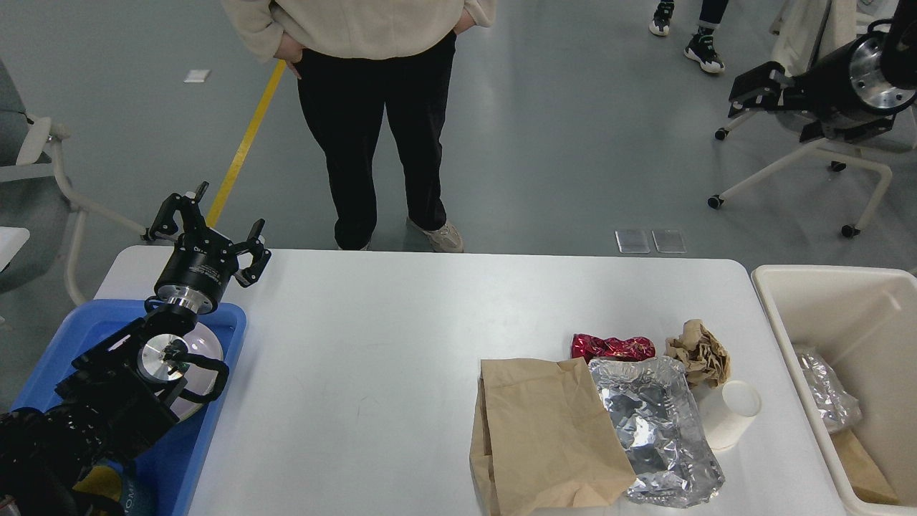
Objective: Tidy desktop
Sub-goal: 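Lower the right gripper toward the crumpled brown paper beside the foil bag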
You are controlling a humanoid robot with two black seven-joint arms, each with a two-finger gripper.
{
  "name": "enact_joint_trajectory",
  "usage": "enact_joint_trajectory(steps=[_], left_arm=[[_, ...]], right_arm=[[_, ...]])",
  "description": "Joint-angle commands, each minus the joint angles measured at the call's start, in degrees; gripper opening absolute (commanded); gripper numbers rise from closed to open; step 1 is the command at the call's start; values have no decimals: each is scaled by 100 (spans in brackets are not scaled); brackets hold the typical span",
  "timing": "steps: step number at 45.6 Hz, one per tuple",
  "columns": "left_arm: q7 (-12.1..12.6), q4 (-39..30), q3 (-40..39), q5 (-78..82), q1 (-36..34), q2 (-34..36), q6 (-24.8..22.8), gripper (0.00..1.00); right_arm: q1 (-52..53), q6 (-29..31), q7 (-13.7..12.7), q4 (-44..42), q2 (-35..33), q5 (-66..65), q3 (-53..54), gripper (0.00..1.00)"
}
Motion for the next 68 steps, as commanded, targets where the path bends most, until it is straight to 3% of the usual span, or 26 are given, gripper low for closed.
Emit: enact_joint_trajectory(steps=[1,13,25,37,48,58,68], left_arm=[[0,0,0,0,0,0,0,97],[0,0,0,0,0,0,0,97],[0,0,0,0,0,0,0,97],[0,0,0,0,0,0,0,97],[0,0,0,0,0,0,0,97],[0,0,0,0,0,0,0,97],[0,0,0,0,0,0,0,97]], right_arm=[[250,821,2,202,330,-289,-339,100],[469,1007,-7,351,893,-430,-602,100],[812,1059,-7,738,893,-448,-664,100],[-119,919,-16,940,973,-448,-594,100],[-1332,-47,-7,835,893,-421,-120,100],[-2149,-522,-16,396,955,-412,179,100],[-2879,-1779,-7,184,964,-395,250,100]])
